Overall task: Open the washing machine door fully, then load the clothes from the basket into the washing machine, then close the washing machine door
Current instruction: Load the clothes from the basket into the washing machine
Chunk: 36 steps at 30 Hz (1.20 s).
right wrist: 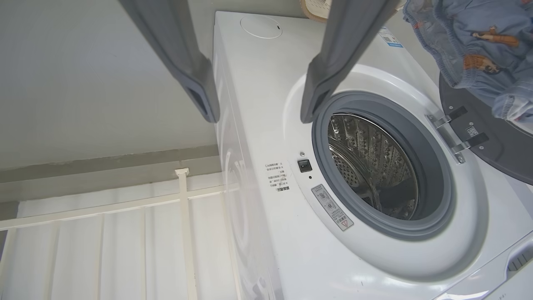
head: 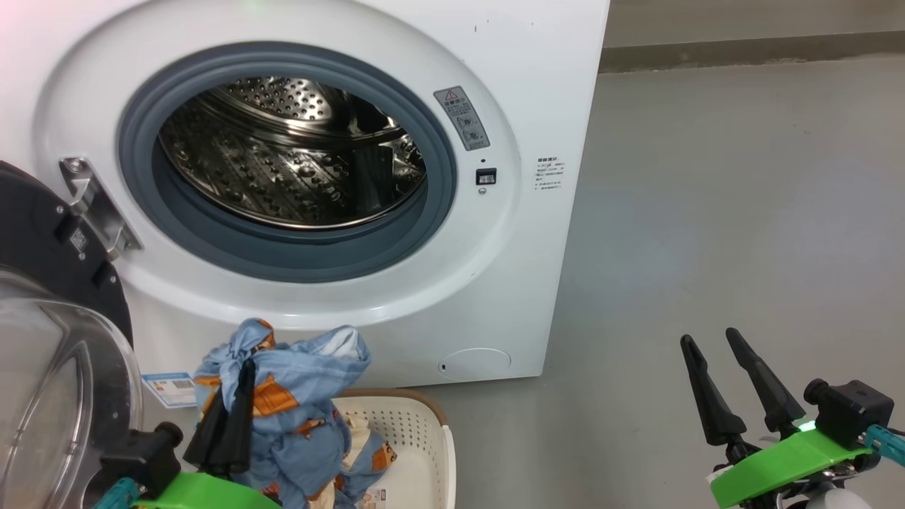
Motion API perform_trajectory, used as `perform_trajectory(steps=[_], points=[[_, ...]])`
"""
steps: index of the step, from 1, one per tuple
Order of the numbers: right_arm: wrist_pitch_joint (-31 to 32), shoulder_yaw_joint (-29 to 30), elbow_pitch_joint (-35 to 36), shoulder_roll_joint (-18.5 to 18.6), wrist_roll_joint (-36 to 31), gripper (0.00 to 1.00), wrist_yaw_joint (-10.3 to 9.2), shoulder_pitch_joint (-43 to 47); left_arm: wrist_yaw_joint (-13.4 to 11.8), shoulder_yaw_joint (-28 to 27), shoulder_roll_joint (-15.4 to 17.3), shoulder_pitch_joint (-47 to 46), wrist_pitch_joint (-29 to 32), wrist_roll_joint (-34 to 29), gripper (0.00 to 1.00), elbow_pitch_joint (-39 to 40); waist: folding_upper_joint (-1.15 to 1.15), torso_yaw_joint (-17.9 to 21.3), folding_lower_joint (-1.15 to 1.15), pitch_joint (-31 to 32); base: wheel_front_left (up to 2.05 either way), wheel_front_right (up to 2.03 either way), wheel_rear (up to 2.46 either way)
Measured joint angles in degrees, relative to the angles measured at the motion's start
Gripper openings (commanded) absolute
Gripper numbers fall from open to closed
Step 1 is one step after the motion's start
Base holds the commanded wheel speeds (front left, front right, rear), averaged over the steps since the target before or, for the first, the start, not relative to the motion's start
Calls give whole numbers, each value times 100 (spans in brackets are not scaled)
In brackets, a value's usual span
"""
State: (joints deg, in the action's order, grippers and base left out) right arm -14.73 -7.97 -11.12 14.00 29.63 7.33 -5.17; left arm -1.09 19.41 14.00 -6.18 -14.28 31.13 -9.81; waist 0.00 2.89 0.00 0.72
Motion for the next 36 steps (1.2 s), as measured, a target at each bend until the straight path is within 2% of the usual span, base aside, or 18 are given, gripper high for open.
perform_trajectory(steps=[13,23,33,36], points=[[0,105,38,24,-15,100,0,54,-213,42,65,120,55,-80,0,387,0,25,0,-8,0,0,0],[0,112,41,23,-30,100,0,54,-220,114,85,74,66,-134,0,420,0,18,0,-103,0,0,0],[0,123,76,10,-98,100,0,32,-141,165,167,-819,67,-296,0,379,0,58,0,-382,0,0,0],[0,129,147,-40,-138,100,0,-104,-9,148,178,-1393,67,-335,0,231,0,103,0,-618,0,0,0]])
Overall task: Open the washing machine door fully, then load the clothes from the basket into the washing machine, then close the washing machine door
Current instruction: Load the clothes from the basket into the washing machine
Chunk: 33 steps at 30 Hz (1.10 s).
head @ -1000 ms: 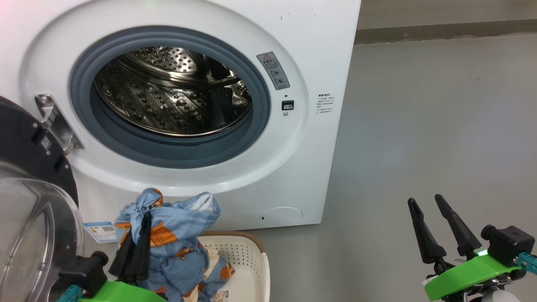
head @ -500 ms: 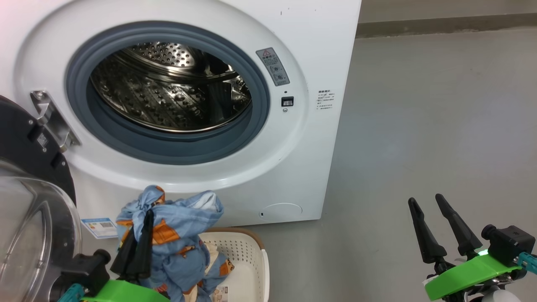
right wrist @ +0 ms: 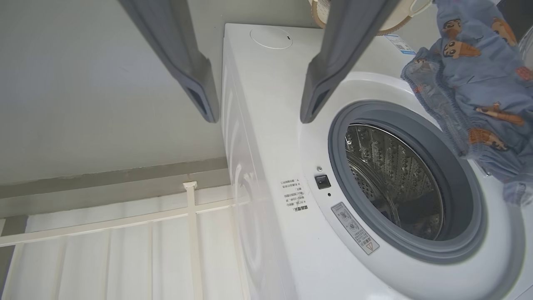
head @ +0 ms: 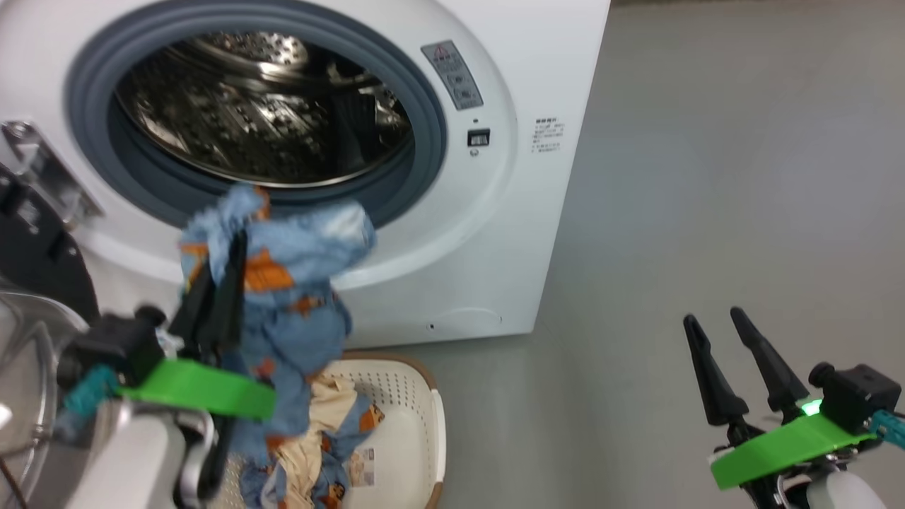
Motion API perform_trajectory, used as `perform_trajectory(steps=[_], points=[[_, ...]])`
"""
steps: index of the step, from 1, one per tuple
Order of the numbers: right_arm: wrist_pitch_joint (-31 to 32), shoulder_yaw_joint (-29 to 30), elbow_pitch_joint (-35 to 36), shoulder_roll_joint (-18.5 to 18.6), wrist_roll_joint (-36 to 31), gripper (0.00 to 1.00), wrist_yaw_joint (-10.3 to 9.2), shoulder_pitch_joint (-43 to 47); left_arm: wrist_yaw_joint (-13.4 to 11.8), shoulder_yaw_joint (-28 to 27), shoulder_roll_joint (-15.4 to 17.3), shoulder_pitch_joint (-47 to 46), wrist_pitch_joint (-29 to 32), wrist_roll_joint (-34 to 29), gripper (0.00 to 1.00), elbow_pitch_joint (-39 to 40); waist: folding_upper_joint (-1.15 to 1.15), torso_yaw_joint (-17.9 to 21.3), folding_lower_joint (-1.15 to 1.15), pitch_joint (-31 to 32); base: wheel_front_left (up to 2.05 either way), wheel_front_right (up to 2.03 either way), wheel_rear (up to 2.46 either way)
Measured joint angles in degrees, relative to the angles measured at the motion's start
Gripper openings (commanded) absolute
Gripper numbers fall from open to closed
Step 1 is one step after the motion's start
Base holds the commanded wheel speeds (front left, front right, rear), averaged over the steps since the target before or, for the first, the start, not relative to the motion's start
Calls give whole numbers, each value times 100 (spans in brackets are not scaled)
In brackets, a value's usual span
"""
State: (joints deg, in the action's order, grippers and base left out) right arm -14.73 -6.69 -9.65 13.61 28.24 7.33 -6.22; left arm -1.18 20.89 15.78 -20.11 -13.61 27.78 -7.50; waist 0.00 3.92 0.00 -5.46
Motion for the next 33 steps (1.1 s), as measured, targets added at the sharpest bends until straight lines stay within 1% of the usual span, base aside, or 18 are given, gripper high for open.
perform_trajectory(steps=[7,12,16,17,19,25,33], points=[[0,-15,38,-102,-43,100,0,-307,254,-31,41,-1155,0,-90,0,-583,0,133,0,-468,0,0,0],[0,-36,90,-235,-70,100,0,-505,454,-43,42,-1929,0,-99,0,-1551,0,280,0,-804,0,0,0],[0,-64,144,-308,-125,100,0,-700,548,-80,45,-2493,-3,-97,0,-2350,0,418,0,-1095,0,0,0],[0,-64,144,-308,-125,100,0,-700,548,-80,45,-2493,-3,-97,0,-2350,0,418,0,-1095,0,0,0],[0,-80,168,-347,-146,100,0,-798,561,-115,52,-2788,-10,-97,0,-2707,0,489,0,-1255,0,0,0],[0,-168,258,-521,-190,100,0,-998,708,-152,136,-3579,-56,-99,0,-3609,0,704,0,-1772,0,0,0],[0,-199,349,-702,-259,100,0,-1209,801,-187,297,-4492,-86,-151,0,-4361,0,994,0,-2442,0,0,0]])
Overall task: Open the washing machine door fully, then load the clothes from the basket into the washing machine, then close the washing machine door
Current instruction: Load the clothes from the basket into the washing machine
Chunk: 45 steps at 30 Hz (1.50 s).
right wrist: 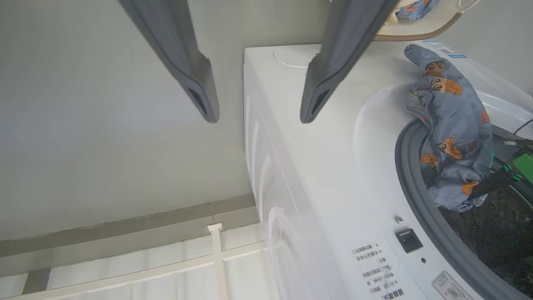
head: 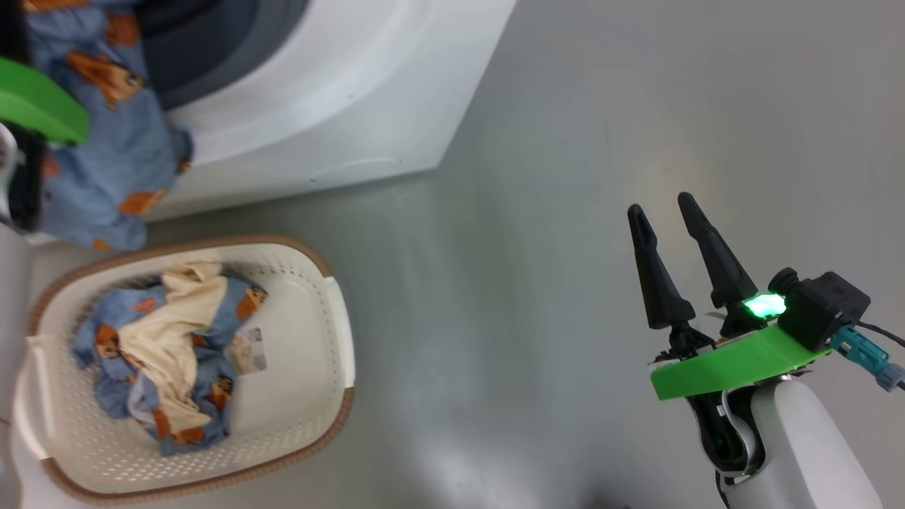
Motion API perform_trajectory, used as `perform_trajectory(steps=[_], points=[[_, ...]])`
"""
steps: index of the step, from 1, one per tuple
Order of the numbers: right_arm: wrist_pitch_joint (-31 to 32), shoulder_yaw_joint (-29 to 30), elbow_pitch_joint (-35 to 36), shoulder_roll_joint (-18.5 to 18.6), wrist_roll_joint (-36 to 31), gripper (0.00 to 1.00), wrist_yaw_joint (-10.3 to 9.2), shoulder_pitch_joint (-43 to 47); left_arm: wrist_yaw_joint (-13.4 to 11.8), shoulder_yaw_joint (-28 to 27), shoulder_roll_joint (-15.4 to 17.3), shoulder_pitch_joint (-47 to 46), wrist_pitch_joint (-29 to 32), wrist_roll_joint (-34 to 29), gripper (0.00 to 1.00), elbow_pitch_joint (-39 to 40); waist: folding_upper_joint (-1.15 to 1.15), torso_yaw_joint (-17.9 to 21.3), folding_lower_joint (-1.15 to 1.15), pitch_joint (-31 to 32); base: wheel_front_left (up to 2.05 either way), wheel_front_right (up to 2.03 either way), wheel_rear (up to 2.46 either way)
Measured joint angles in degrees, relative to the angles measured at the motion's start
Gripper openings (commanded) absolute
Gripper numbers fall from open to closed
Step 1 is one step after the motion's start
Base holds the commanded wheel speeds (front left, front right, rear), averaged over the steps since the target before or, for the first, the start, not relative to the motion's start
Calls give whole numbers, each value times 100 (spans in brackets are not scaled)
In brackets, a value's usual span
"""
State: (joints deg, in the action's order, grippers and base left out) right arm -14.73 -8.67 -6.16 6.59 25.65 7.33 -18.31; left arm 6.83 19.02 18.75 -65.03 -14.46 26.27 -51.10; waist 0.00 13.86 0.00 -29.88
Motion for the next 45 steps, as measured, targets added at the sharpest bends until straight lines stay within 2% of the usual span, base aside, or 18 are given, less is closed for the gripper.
perform_trajectory(steps=[13,19,20,21,22,34,45], points=[[0,-11,158,-232,-33,100,0,-328,30,246,225,-1401,24,-256,0,-864,0,390,0,-882,0,0,0],[0,7,156,-286,-53,100,0,-371,-222,121,263,-1784,-9,-369,0,-766,0,535,0,-1038,0,0,0],[0,18,160,-287,-68,100,0,-375,-222,120,241,-1775,-9,-376,10,-812,0,542,0,-1038,0,0,0],[0,26,164,-289,-81,100,0,-375,-237,120,202,-1759,-8,-376,81,-880,0,539,0,-1032,0,0,0],[0,33,168,-291,-81,100,0,-375,-271,119,165,-1755,-8,-376,100,-918,0,529,0,-1026,0,0,0],[0,112,210,-300,-147,100,0,-375,-302,125,-25,-1504,-9,-375,100,-975,0,317,0,-890,0,0,0],[0,108,170,-296,-147,100,0,-375,-193,43,-34,-936,-9,-327,100,-444,0,115,0,-702,0,0,0]])
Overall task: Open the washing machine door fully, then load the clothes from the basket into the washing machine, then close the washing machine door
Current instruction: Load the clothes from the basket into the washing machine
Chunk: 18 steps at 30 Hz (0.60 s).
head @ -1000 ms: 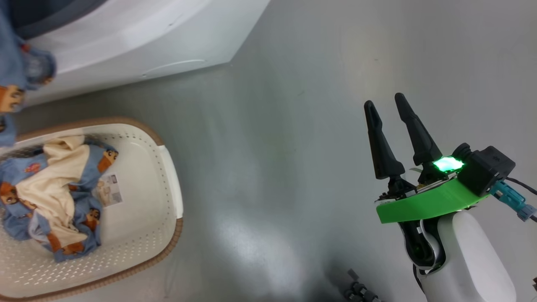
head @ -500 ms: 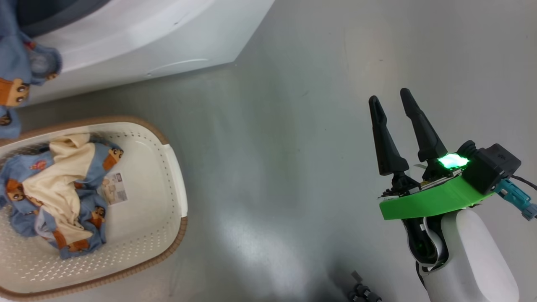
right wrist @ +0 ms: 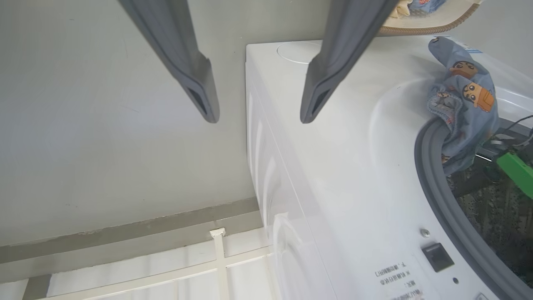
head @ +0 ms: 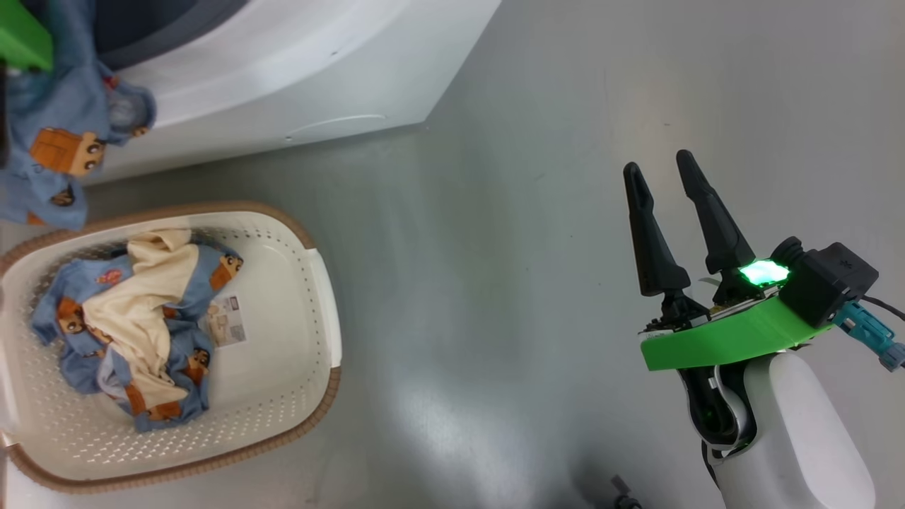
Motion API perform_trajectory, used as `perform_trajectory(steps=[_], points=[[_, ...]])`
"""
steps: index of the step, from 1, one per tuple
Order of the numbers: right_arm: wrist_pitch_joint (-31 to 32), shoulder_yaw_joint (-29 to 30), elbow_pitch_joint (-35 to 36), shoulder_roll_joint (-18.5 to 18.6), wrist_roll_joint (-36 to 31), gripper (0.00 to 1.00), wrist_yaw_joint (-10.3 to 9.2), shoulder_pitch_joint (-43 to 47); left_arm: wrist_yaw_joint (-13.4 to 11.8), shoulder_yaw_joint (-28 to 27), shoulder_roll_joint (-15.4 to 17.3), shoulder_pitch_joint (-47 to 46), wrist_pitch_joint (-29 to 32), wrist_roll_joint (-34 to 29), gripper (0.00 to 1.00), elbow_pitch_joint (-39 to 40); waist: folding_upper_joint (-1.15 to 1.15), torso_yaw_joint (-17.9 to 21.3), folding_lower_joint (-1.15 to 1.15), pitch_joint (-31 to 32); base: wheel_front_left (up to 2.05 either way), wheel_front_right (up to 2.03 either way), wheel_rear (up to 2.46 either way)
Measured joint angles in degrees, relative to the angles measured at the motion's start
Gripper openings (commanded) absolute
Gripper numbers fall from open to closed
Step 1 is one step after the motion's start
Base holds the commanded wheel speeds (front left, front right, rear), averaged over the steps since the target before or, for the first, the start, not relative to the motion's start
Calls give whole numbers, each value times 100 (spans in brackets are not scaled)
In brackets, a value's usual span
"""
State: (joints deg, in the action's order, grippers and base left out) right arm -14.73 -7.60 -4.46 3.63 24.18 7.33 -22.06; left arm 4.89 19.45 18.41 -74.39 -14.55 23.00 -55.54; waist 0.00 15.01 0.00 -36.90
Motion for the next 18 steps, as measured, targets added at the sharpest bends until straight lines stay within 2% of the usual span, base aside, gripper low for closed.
perform_trajectory(steps=[9,18], points=[[0,18,-1,48,1,100,0,2,99,-118,113,727,0,100,100,797,0,-132,0,161,0,0,0],[0,35,8,151,0,100,0,1,19,-482,141,2044,0,165,100,2201,0,-299,0,219,0,0,0]])
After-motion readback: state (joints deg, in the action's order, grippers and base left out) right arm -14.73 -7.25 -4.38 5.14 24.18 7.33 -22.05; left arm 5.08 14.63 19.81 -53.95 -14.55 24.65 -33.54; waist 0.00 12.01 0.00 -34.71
